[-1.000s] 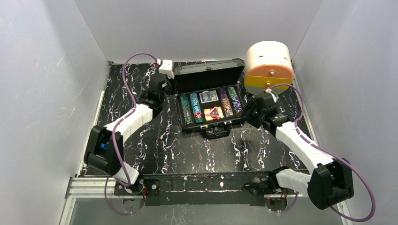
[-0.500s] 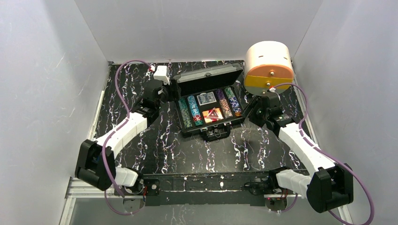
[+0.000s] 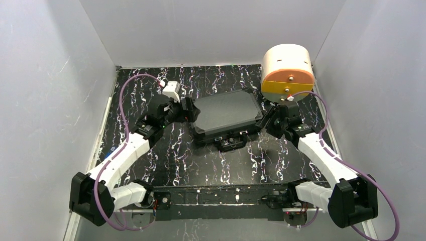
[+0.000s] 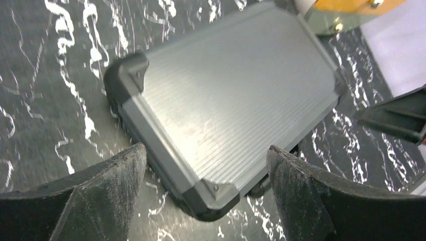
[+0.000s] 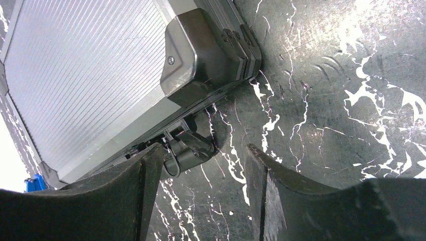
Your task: Pack up texas hold em set
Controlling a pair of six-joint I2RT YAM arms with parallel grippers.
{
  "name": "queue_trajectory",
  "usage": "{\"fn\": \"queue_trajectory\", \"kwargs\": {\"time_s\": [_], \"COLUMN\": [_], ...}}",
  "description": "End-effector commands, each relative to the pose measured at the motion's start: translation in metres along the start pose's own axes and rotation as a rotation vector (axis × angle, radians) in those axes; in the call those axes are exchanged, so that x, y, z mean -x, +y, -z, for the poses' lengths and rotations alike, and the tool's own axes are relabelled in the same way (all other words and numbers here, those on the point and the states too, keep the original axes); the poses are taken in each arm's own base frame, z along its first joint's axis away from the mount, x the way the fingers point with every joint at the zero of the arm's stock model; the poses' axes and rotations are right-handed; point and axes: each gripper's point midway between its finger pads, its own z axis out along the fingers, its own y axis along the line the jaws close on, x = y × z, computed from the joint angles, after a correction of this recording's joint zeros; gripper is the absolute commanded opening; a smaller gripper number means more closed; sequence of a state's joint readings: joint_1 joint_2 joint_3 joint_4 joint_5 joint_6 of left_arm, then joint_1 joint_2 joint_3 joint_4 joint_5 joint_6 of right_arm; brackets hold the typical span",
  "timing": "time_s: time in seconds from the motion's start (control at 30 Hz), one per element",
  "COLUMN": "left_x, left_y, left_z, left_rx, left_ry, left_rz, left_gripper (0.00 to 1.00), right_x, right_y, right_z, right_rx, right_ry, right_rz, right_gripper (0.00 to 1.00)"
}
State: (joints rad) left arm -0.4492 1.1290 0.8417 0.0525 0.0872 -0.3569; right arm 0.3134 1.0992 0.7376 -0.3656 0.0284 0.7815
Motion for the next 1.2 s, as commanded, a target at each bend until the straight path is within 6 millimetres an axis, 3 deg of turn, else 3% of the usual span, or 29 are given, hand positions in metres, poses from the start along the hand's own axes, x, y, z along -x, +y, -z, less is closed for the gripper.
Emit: {"fn": "queue_trajectory", "kwargs": {"time_s": [0.0, 0.17, 0.27, 0.47, 0.63, 0.8, 0.97, 1.17], "left_x": [-0.035, -0.017, -0.003, 0.010, 0.009, 0.009, -0.039, -0.077], "left_y": [0.007, 0.012, 0.009, 0.014, 0.017, 0.025, 0.020, -0.006], "left_z": [0.011, 0.009, -0.011, -0.092, -0.166, -0.212, -0.219, -0.169], "left_rx": [0.035, 0.094, 0.099, 0.071, -0.085, -0.138, -0.328, -0.579], "left_ry": [0.133, 0.095, 0.116, 0.175, 0.244, 0.241, 0.390, 0.532], "left_rz": [0.045, 0.052, 0.044, -0.010, -0.074, -0.164, -0.251, -0.094], "left_gripper": [0.87, 0.89, 0.92, 0.98, 0.98, 0.98, 0.98, 0.95], "right_x": [0.005, -0.005, -0.020, -0.029, -0.016, -0.019, -0.009, -0.006], "right_y": [0.001, -0.005, -0.004, 0.021, 0.049, 0.051, 0.046, 0.040], "right_z": [-0.001, -0.004, -0.011, -0.007, 0.015, 0.003, -0.022, -0.043], "right_rx": [0.010, 0.010, 0.043, 0.227, 0.429, 0.429, 0.371, 0.288], "right_ry": [-0.017, 0.009, 0.066, 0.091, -0.006, 0.042, 0.040, 0.074], "right_rz": [0.009, -0.007, -0.045, -0.057, -0.085, -0.176, -0.222, -0.220], "right_gripper": [0.68, 0.68, 0.71, 0.98, 0.99, 0.99, 0.99, 0.93]}}
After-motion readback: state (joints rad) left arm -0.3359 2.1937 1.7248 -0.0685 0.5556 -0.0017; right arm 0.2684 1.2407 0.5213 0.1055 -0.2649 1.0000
